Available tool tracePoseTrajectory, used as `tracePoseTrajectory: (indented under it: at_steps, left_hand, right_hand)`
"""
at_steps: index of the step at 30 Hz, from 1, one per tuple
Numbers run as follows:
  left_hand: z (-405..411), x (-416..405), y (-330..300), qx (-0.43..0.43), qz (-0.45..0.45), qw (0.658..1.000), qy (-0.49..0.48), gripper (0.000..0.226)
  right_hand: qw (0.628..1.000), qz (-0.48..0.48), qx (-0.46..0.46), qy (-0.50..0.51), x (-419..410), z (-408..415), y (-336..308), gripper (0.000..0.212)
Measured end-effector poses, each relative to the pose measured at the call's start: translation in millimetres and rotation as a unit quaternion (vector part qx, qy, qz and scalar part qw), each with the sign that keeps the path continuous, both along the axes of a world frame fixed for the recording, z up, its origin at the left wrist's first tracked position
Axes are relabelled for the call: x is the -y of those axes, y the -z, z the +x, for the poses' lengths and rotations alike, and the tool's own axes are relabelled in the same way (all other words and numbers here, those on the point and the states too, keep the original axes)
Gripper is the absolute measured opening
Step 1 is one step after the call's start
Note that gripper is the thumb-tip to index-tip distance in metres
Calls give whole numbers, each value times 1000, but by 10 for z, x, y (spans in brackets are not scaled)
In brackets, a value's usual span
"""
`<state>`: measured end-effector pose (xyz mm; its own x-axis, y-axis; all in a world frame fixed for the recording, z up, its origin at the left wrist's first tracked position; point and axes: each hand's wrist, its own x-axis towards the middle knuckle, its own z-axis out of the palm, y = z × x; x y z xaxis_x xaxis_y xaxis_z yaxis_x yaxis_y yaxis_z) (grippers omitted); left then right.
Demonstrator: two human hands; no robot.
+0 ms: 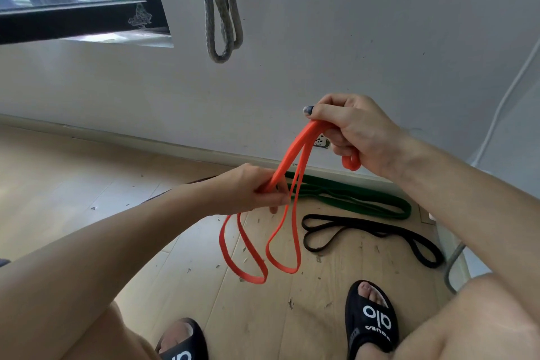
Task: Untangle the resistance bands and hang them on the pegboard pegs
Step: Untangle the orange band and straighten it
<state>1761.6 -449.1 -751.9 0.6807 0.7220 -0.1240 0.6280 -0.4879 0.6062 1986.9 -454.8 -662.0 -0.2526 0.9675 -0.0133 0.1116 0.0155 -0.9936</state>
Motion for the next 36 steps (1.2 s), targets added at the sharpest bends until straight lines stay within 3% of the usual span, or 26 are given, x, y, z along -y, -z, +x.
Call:
tracePoseTrajectory:
  at_steps: [6,15,19,23,28,36]
  left_hand:
    - [-7,19,26,5,-70,997,-45,26]
    - [-39,-36,63,12,-15,999,-31,19]
    - [30,-47,59,14,-6,1000,-18,32]
    - [122,14,38,38,-57,997,-27,46]
    - [263,44,101,52,-58,996,-47,29]
    - [375,71,134,51,-68,994,-72,27]
  right_hand:
    - [1000,2,0,-4,18,-2,-13,22]
    - [1000,5,-5,-26,50,-39,-43,21]
    - [1000,1,-13,-10,47,-30,-56,23]
    - [1000,1,-26,0,34,-27,-56,25]
    - [999,3,-41,-6,26,-50,-57,22]
    - [998,6,-56,-13,37,-55,-61,19]
